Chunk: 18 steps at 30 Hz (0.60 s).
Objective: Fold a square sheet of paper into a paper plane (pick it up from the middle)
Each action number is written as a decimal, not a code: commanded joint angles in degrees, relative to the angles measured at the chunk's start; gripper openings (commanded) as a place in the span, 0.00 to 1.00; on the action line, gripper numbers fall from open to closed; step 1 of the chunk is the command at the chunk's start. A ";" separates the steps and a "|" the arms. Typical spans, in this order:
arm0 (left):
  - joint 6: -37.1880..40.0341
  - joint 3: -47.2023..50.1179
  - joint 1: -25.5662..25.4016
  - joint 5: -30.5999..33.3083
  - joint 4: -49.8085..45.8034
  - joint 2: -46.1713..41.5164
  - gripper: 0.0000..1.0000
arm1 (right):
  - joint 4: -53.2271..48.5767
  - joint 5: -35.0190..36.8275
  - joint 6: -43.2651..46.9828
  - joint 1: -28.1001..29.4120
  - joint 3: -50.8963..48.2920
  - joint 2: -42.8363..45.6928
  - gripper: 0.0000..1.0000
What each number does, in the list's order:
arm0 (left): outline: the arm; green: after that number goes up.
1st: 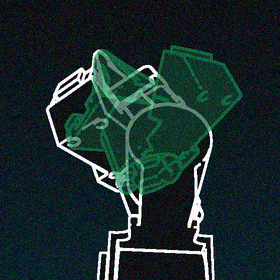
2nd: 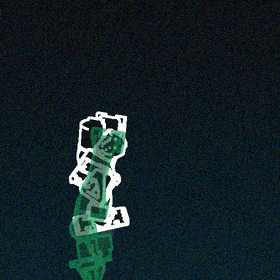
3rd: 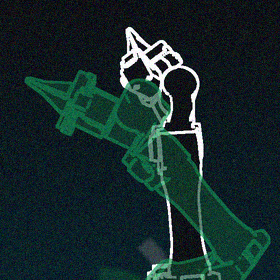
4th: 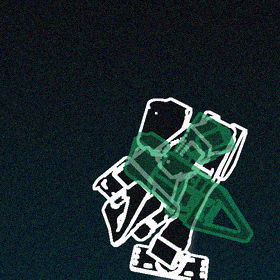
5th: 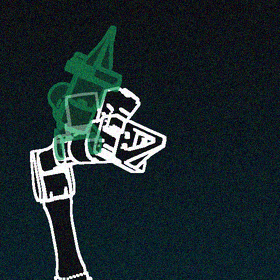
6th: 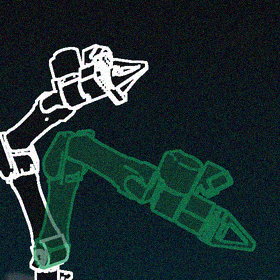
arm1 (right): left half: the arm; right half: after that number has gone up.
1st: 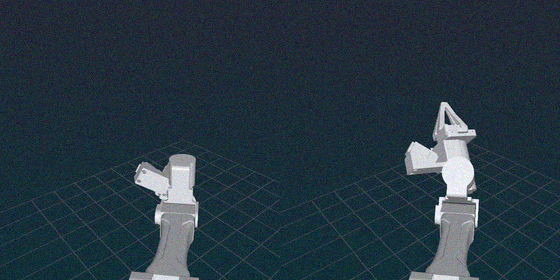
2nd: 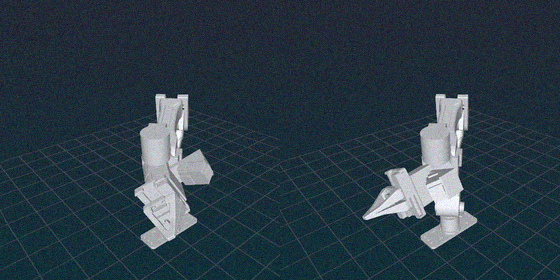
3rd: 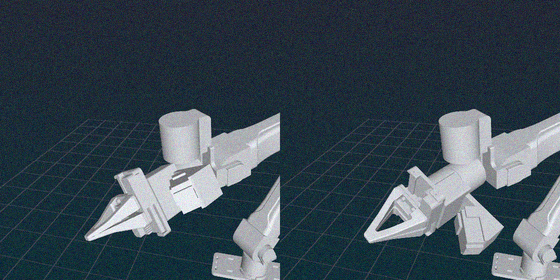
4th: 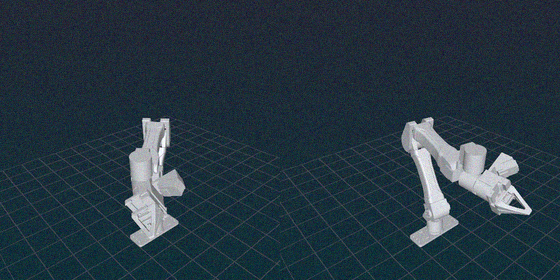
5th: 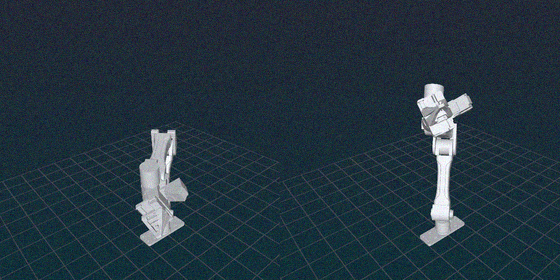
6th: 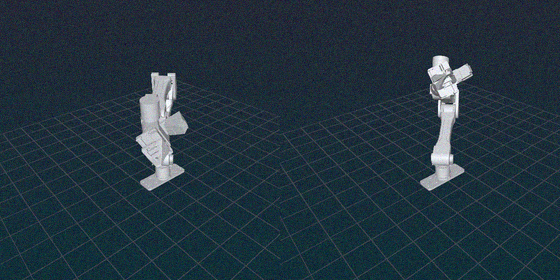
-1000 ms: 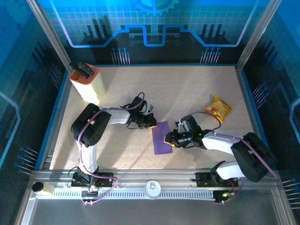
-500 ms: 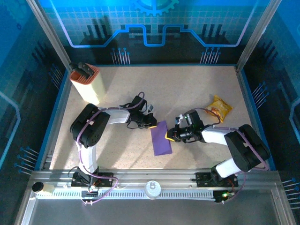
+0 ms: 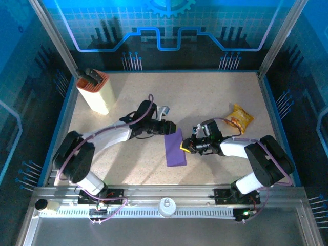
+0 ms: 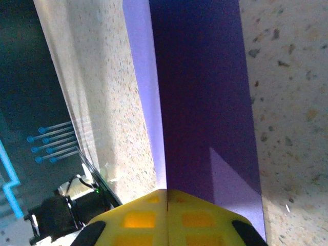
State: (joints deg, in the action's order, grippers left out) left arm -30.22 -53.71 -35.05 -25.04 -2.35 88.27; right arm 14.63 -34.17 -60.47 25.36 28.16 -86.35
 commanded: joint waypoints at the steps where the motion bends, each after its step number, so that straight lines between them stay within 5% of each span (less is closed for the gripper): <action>1: 5.43 4.84 -4.31 6.47 -0.23 -4.93 0.45 | 3.69 2.50 -5.28 -0.06 -0.66 -0.73 0.08; 4: 7.76 8.58 -9.29 11.47 -0.20 -8.89 0.46 | 3.32 3.62 -6.30 0.43 -0.50 -0.42 0.09; 9: 11.40 11.74 -18.19 23.84 -3.34 -11.85 0.68 | 2.39 3.96 -6.62 0.89 0.13 -0.14 0.10; 18: 18.72 8.70 -33.51 42.45 -7.75 -5.65 0.81 | -0.47 4.57 -5.54 1.53 1.06 0.48 0.11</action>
State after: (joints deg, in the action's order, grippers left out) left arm -15.84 -42.96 -66.30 8.71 -7.14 79.83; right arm 16.05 -30.30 -66.04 26.06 28.16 -86.50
